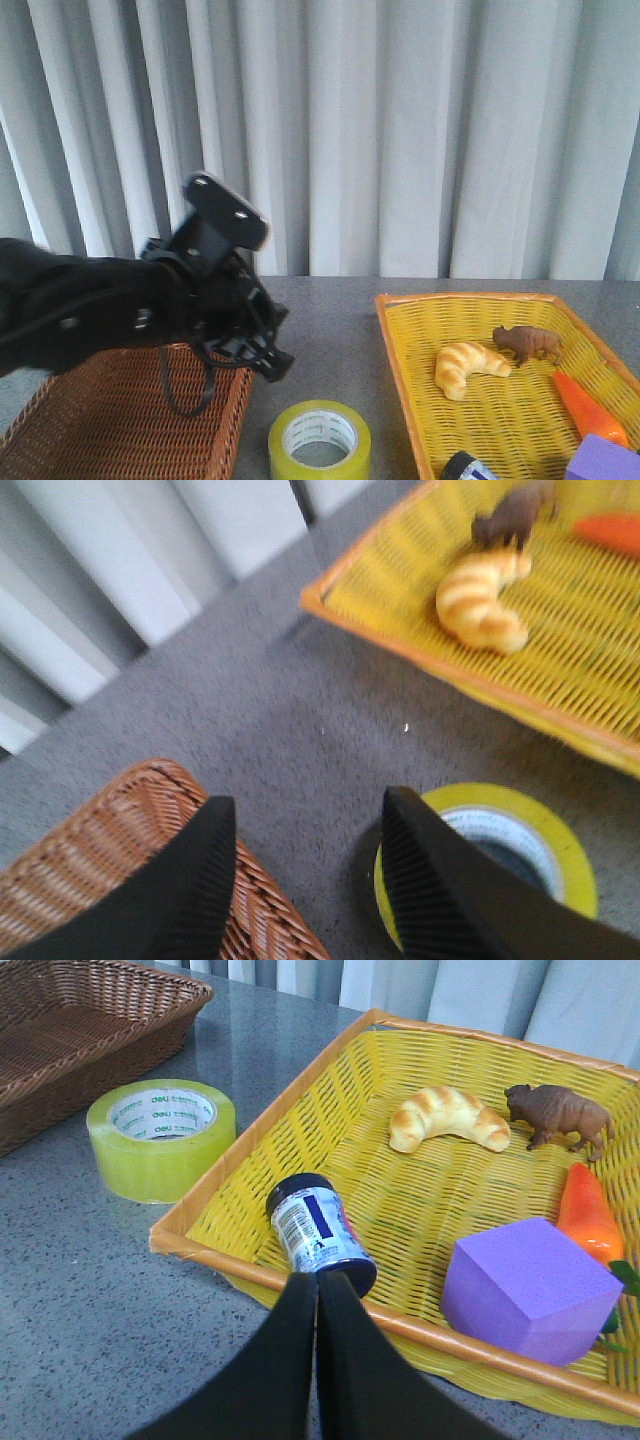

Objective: Transfer tape with both arms
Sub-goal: 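Move the left gripper down over the tape roll and close on it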

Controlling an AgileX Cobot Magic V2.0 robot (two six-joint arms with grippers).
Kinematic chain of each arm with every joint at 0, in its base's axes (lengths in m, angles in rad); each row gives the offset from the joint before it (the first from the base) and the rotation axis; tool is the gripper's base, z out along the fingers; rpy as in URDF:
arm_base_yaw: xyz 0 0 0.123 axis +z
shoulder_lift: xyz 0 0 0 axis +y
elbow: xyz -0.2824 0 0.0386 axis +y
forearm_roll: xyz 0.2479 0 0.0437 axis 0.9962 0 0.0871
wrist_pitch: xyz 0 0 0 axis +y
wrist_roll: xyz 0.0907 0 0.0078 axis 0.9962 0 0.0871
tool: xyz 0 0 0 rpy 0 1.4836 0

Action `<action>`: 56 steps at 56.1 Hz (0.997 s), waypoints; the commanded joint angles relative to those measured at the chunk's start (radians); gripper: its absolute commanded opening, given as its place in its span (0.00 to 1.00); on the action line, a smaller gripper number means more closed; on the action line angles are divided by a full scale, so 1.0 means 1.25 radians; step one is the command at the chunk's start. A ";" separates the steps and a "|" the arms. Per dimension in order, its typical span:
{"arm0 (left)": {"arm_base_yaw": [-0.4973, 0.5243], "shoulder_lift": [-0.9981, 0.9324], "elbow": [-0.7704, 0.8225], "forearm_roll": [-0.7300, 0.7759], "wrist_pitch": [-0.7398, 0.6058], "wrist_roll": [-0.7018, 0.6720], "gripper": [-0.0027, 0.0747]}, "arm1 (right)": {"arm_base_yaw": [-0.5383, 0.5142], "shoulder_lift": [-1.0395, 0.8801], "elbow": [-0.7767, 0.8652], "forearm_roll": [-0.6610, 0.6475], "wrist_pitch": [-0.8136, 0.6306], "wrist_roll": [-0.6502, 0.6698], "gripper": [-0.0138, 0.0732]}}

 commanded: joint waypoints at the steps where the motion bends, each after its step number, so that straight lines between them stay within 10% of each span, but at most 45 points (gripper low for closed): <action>1: -0.005 0.050 -0.087 -0.009 0.011 0.023 0.47 | -0.004 0.002 -0.021 0.011 -0.038 -0.001 0.15; 56: -0.003 0.342 -0.203 -0.100 0.136 0.164 0.47 | -0.004 0.002 -0.020 0.009 -0.036 -0.001 0.15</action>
